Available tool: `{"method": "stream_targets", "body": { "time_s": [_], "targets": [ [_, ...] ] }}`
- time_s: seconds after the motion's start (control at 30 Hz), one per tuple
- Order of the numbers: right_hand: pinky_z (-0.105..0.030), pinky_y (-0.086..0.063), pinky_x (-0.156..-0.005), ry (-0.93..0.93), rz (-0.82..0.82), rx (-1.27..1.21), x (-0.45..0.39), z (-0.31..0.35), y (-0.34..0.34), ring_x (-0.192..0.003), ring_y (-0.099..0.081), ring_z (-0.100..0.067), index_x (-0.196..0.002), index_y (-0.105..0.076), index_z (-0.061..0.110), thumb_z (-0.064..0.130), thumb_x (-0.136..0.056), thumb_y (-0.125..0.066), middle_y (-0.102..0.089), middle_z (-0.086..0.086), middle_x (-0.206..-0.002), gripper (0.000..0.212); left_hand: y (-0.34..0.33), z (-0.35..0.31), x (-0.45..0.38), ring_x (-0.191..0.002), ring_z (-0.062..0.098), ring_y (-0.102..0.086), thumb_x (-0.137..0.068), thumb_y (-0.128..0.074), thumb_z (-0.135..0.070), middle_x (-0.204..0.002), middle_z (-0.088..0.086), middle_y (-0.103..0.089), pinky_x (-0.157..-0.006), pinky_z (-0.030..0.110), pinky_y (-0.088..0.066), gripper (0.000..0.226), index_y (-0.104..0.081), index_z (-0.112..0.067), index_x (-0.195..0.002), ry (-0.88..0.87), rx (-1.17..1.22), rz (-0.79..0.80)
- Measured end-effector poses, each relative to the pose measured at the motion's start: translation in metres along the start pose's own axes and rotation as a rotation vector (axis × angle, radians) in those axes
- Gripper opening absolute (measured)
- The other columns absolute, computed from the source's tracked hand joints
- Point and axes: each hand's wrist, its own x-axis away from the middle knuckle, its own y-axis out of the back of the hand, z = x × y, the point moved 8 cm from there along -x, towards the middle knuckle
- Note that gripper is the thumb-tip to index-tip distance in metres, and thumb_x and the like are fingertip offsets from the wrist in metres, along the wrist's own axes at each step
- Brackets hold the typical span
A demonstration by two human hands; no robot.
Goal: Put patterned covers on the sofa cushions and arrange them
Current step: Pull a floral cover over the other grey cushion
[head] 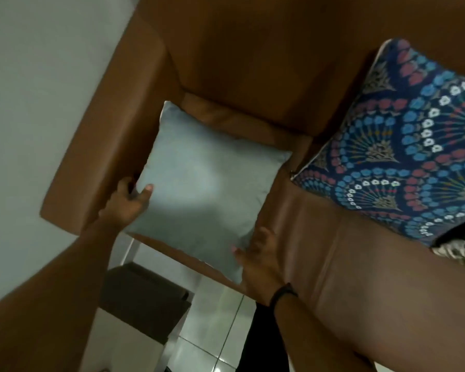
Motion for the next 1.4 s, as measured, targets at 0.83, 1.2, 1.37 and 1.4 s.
{"method": "stream_targets", "body": {
  "time_s": [0.83, 1.2, 1.37, 1.4],
  "targets": [
    [-0.012, -0.033, -0.031, -0.276, -0.194, -0.299, -0.044, 0.325, 0.137, -0.054, -0.061, -0.019, -0.099, -0.067, 0.019, 0.060, -0.109, -0.033, -0.068, -0.006, -0.078, 0.055, 0.142, -0.271, 0.005, -0.106, 0.022, -0.067, -0.075, -0.058, -0.086, -0.120, -0.002, -0.071, -0.075, 0.037, -0.056, 0.067, -0.068, -0.039, -0.122, -0.343, 0.601, 0.085],
    [-0.051, -0.035, -0.119, 0.753, -0.652, 0.724, -0.016, 0.344, 0.094, -0.151, -0.037, -0.031, -0.154, -0.043, 0.014, 0.056, -0.097, -0.063, -0.040, -0.013, -0.159, 0.074, 0.033, -0.298, 0.067, -0.159, 0.039, -0.011, -0.086, -0.064, -0.071, -0.174, 0.015, -0.010, -0.117, 0.070, -0.021, 0.110, -0.013, -0.018, -0.167, -1.104, -0.221, -0.418],
    [-0.058, 0.003, -0.127, 0.878, -0.278, 1.583, -0.081, 0.324, 0.016, -0.164, 0.010, -0.031, -0.169, -0.018, 0.033, 0.036, -0.089, -0.077, 0.001, -0.005, -0.180, 0.099, -0.003, -0.299, 0.050, -0.159, 0.046, -0.007, -0.088, -0.056, -0.073, -0.175, 0.019, -0.007, -0.115, 0.077, -0.019, 0.104, -0.011, -0.024, -0.168, -1.304, -0.465, -0.476],
    [-0.058, 0.009, -0.126, 0.889, -0.288, 1.665, -0.096, 0.325, 0.029, -0.164, 0.012, -0.031, -0.170, -0.011, 0.035, 0.043, -0.088, -0.079, 0.004, -0.004, -0.180, 0.107, 0.003, -0.296, 0.029, -0.159, 0.049, -0.003, -0.084, -0.051, -0.082, -0.175, 0.018, -0.001, -0.113, 0.080, -0.017, 0.109, -0.007, -0.029, -0.168, -1.221, -0.461, -0.463]
  ]
}}
